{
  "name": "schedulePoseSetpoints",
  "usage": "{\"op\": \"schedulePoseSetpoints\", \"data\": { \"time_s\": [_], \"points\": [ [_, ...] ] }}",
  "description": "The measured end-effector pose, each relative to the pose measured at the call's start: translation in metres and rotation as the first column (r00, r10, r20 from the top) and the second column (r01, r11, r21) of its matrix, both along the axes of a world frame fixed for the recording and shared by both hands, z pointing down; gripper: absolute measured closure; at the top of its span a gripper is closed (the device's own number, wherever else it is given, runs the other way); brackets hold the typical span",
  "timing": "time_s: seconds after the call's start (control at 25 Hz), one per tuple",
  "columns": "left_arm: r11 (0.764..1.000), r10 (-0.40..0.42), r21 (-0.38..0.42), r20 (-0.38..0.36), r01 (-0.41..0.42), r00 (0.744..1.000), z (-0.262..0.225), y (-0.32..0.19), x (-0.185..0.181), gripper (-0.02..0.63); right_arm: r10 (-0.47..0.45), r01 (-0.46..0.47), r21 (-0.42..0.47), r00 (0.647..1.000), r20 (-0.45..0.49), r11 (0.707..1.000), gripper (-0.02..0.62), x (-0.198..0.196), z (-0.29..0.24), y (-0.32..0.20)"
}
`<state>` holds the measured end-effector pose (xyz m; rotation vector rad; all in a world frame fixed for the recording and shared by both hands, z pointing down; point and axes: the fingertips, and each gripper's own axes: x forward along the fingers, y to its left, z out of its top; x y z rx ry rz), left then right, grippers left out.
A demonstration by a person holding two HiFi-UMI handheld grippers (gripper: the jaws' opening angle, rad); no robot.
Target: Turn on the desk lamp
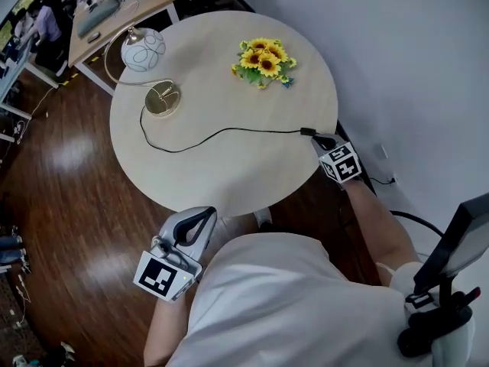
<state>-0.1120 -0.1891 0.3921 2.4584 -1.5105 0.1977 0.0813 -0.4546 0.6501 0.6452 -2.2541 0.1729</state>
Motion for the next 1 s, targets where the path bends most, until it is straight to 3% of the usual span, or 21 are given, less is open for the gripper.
{"op": "schedulePoseSetpoints", "data": {
  "time_s": [0.24, 0.44, 0.76, 1.0],
  "points": [
    [0.997, -0.073, -0.036, 0.01, 0.074, 0.997, 0.008, -0.016, -0.009, 0.591, -0.027, 0.021, -0.053, 0.991, -0.132, 0.998, 0.592, 0.007, 0.055, -0.039],
    [0.992, -0.112, -0.052, 0.008, 0.112, 0.994, 0.015, -0.042, -0.011, 0.591, -0.082, 0.063, -0.106, 0.98, -0.183, 0.992, 0.592, -0.002, 0.083, -0.061],
    [0.992, -0.113, -0.064, 0.006, 0.113, 0.994, 0.017, -0.052, -0.012, 0.591, -0.089, 0.058, -0.165, 0.979, -0.183, 0.985, 0.592, -0.005, 0.092, -0.062],
    [0.992, -0.107, -0.068, 0.006, 0.107, 0.994, 0.017, -0.058, -0.014, 0.591, -0.043, 0.006, -0.239, 0.988, -0.151, 0.971, 0.592, 0.001, 0.097, -0.061]
  ]
}}
